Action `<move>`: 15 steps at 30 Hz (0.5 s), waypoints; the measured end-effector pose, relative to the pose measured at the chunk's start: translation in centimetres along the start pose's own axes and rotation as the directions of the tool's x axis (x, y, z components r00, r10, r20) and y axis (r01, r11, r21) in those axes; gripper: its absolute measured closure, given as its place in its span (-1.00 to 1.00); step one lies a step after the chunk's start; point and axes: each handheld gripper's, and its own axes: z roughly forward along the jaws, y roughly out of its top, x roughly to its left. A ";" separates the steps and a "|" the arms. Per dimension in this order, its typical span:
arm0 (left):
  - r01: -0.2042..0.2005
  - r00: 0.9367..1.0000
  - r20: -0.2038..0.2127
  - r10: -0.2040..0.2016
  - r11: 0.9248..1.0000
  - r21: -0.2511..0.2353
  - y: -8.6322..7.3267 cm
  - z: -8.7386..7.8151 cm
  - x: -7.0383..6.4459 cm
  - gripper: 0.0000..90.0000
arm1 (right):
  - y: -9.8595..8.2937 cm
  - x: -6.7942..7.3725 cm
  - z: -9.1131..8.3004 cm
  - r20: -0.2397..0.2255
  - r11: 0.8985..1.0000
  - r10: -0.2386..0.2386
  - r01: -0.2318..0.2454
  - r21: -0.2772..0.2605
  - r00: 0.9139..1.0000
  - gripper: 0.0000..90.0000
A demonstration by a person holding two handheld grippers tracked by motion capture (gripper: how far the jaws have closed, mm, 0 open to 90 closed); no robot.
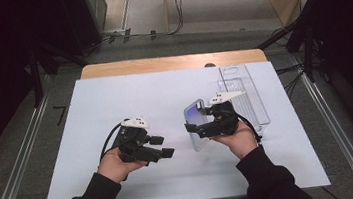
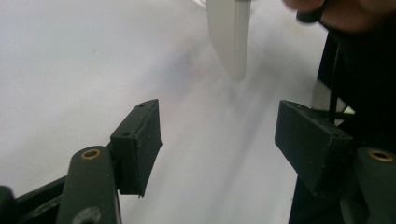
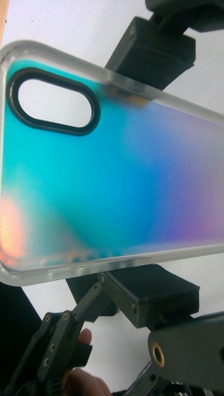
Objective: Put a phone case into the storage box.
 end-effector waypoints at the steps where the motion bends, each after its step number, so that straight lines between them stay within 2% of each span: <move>1: 0.000 1.000 0.000 0.000 1.000 0.000 0.0 0.0 0.0 -0.33 | 0.0 0.0 0.0 0.000 1.000 0.000 0.000 0.000 1.000 -0.66; 2: -0.026 0.999 -0.026 0.026 1.000 0.010 -0.3 -0.2 0.0 -0.33 | 0.0 -0.1 -0.2 -0.014 1.000 -0.002 0.002 0.002 1.000 -0.66; 3: -0.026 0.999 -0.026 0.026 1.000 0.010 -0.3 -0.2 0.0 -0.33 | 0.0 -0.2 -0.3 -0.024 1.000 -0.005 0.005 0.007 1.000 -0.66; 8: -0.019 1.000 -0.010 0.019 1.000 0.008 -1.3 -0.9 0.5 -0.33 | 0.0 -0.1 -0.6 -0.020 0.999 -0.033 0.033 0.028 0.999 -0.66; 15: 0.002 1.000 -0.015 -0.001 1.000 0.021 -2.3 -1.4 0.7 -0.33 | 0.2 -0.1 -1.1 -0.023 0.999 -0.033 0.033 0.019 0.999 -0.66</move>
